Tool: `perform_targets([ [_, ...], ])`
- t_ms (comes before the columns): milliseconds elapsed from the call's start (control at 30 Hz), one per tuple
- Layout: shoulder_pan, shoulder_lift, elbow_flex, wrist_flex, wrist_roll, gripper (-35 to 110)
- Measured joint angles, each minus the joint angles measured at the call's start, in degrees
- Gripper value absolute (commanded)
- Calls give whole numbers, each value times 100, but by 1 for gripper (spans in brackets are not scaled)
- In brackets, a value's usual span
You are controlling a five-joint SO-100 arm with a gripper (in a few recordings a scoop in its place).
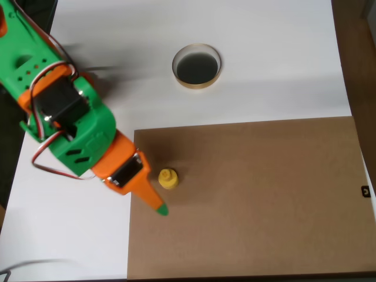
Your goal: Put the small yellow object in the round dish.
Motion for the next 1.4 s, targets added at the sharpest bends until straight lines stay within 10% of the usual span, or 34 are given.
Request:
perform_targets([
  [1400, -1204, -703, 519, -650, -149, 26],
])
